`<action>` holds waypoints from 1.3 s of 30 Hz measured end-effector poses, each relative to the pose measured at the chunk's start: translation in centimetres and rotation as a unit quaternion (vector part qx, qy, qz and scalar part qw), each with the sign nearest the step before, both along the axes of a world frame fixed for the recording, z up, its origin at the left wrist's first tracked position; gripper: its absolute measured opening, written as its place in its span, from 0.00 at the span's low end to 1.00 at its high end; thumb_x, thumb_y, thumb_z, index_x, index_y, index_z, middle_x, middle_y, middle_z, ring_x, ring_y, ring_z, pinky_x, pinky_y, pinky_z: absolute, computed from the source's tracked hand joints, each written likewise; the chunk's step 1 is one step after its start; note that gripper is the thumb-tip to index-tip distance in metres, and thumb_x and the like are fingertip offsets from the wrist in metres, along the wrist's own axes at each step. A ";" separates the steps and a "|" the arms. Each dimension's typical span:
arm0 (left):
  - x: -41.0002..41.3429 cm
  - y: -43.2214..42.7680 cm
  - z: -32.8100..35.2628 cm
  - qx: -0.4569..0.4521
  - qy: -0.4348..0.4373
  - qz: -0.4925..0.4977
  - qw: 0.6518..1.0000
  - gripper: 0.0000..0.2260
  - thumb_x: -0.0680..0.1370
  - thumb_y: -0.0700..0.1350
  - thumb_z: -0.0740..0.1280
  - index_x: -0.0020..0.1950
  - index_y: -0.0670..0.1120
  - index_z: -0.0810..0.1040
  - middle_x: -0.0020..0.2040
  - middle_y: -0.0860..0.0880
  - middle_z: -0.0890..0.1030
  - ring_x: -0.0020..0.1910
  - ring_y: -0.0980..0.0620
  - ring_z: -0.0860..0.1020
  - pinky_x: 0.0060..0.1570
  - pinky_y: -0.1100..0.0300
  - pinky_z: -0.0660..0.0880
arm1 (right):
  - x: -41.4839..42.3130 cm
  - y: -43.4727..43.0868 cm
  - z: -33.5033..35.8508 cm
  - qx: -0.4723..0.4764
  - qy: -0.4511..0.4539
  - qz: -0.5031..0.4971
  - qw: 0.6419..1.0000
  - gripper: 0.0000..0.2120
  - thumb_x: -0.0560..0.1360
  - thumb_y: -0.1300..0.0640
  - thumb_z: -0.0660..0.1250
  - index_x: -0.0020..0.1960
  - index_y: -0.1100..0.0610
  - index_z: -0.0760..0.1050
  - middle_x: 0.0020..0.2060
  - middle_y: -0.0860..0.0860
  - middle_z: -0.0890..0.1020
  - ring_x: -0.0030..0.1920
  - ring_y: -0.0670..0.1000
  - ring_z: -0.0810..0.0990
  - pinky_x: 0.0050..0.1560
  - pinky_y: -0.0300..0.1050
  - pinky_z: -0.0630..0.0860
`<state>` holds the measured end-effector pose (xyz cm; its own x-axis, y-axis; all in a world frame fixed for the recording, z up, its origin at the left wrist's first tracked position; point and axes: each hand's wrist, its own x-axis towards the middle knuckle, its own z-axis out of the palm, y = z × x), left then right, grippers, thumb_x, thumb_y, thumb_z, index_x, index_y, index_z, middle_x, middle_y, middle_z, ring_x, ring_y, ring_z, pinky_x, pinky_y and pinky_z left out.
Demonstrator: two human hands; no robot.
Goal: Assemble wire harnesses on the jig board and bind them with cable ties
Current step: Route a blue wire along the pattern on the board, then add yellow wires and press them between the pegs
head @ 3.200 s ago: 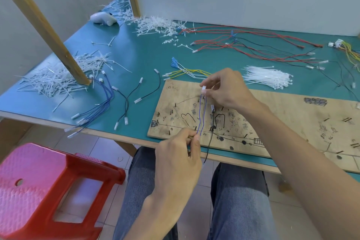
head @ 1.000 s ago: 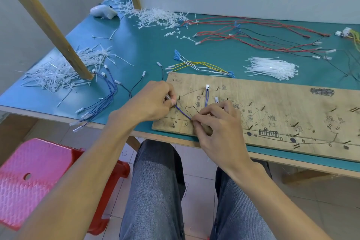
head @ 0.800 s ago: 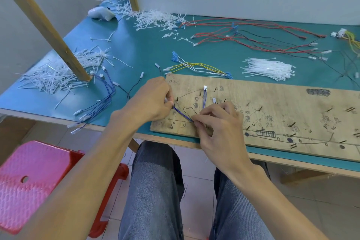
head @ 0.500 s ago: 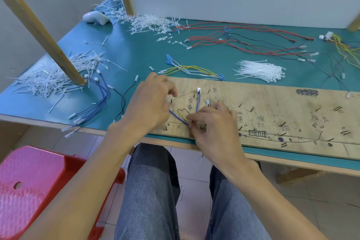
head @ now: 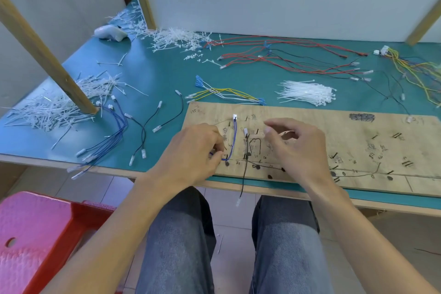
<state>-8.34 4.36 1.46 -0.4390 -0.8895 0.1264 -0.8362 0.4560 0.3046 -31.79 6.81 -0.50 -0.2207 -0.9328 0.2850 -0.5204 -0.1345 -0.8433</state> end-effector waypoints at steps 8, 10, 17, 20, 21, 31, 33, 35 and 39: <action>-3.6 -7.9 1.7 -0.043 0.071 0.031 0.996 0.07 0.79 0.46 0.69 0.55 0.51 0.84 0.50 0.55 0.84 0.46 0.55 0.77 0.54 0.52 0.79 | -0.1 -1.7 -1.0 0.007 0.018 -0.028 0.999 0.06 0.78 0.59 0.74 0.52 0.49 0.87 0.41 0.38 0.85 0.42 0.40 0.82 0.44 0.26 0.73; -5.0 -10.5 1.5 -0.057 0.050 0.029 0.997 0.09 0.81 0.47 0.69 0.61 0.49 0.83 0.56 0.50 0.82 0.55 0.50 0.77 0.59 0.50 0.76 | -0.4 -1.8 -1.1 0.009 -0.013 -0.045 0.999 0.06 0.78 0.58 0.74 0.51 0.49 0.87 0.40 0.38 0.86 0.42 0.40 0.83 0.44 0.27 0.74; -7.4 -14.9 0.6 -0.038 -0.039 0.041 0.998 0.05 0.81 0.48 0.72 0.53 0.48 0.84 0.53 0.43 0.83 0.63 0.42 0.77 0.55 0.48 0.75 | -1.2 -2.1 -1.4 0.024 -0.058 -0.053 0.997 0.07 0.77 0.59 0.74 0.49 0.48 0.87 0.38 0.40 0.86 0.41 0.41 0.83 0.42 0.30 0.76; -7.0 -15.4 0.5 -0.069 -0.020 0.037 0.997 0.05 0.84 0.47 0.66 0.54 0.47 0.79 0.49 0.41 0.81 0.56 0.37 0.79 0.53 0.47 0.75 | -1.2 -2.5 -1.7 0.028 -0.069 -0.055 0.996 0.07 0.77 0.59 0.74 0.48 0.48 0.87 0.37 0.41 0.86 0.39 0.43 0.83 0.41 0.32 0.76; -6.8 -15.5 0.5 -0.082 -0.006 0.035 0.996 0.05 0.86 0.47 0.63 0.55 0.47 0.76 0.48 0.42 0.80 0.51 0.37 0.79 0.51 0.46 0.76 | -1.2 -2.5 -1.7 0.028 -0.072 -0.057 0.995 0.07 0.77 0.59 0.74 0.48 0.48 0.87 0.37 0.40 0.86 0.39 0.43 0.83 0.42 0.32 0.77; -6.3 -14.1 4.1 -0.252 0.116 -0.005 0.961 0.09 0.88 0.46 0.57 0.56 0.43 0.73 0.40 0.57 0.70 0.34 0.40 0.72 0.33 0.53 0.66 | -1.3 -2.4 -1.5 0.011 -0.100 -0.063 0.993 0.07 0.79 0.56 0.73 0.49 0.44 0.86 0.40 0.36 0.85 0.40 0.44 0.82 0.41 0.33 0.76; -6.5 -12.8 5.7 -0.298 0.135 -0.007 0.945 0.10 0.87 0.44 0.58 0.55 0.40 0.76 0.39 0.56 0.69 0.32 0.41 0.71 0.32 0.53 0.66 | -1.3 -2.2 -1.2 -0.001 -0.107 -0.067 0.992 0.05 0.79 0.54 0.73 0.49 0.44 0.85 0.40 0.37 0.85 0.39 0.43 0.82 0.41 0.35 0.76; -6.6 -11.3 7.7 -0.313 0.157 -0.017 0.937 0.10 0.87 0.44 0.59 0.55 0.38 0.76 0.37 0.55 0.70 0.32 0.40 0.71 0.32 0.50 0.70 | -1.3 -1.7 -0.6 -0.021 -0.110 -0.067 0.991 0.02 0.80 0.50 0.73 0.50 0.44 0.85 0.42 0.38 0.86 0.43 0.42 0.83 0.45 0.33 0.74; -6.3 -7.0 9.5 -0.257 0.172 -0.061 0.949 0.08 0.86 0.44 0.61 0.55 0.40 0.75 0.35 0.51 0.75 0.33 0.42 0.73 0.36 0.45 0.74 | -0.4 -1.0 2.4 -0.058 -0.149 -0.007 0.987 0.12 0.81 0.40 0.69 0.57 0.46 0.84 0.48 0.43 0.88 0.51 0.46 0.86 0.55 0.43 0.76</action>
